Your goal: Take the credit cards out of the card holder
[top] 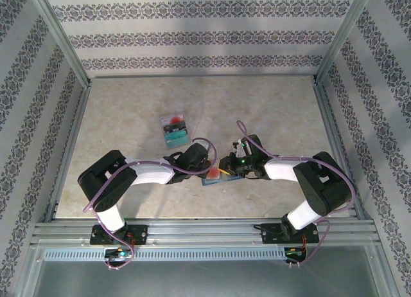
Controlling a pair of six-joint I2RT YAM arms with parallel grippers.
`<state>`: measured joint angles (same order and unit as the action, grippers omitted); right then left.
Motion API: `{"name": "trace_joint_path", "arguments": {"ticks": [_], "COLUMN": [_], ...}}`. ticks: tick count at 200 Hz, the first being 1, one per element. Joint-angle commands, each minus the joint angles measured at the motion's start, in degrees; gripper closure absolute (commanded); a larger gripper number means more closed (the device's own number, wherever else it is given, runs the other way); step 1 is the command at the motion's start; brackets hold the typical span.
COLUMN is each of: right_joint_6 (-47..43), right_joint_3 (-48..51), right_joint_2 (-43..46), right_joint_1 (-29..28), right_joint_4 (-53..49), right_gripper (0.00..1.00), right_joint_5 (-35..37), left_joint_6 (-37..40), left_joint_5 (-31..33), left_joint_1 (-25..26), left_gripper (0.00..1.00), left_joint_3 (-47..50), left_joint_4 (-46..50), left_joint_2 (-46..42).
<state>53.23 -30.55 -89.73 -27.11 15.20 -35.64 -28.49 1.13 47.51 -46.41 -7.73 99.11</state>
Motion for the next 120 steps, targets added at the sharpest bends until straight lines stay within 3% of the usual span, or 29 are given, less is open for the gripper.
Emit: {"name": "trace_joint_path", "arguments": {"ticks": [1, 120], "right_joint_6": [1.75, 0.70], "right_joint_3": [0.22, 0.73], "right_joint_2": [1.23, 1.59], "right_joint_1": [0.21, 0.83], "right_joint_4": [6.41, 7.20], "right_gripper": [0.85, 0.86], "right_joint_5": [-3.21, -0.99], "left_joint_6": [0.98, 0.23], "left_joint_5": [-0.12, -0.85], "left_joint_1": [-0.49, -0.50], "left_gripper": [0.79, 0.79], "left_joint_3": [1.08, 2.85], "left_joint_4": [2.32, 2.58], "left_joint_2": [-0.28, -1.46]}}
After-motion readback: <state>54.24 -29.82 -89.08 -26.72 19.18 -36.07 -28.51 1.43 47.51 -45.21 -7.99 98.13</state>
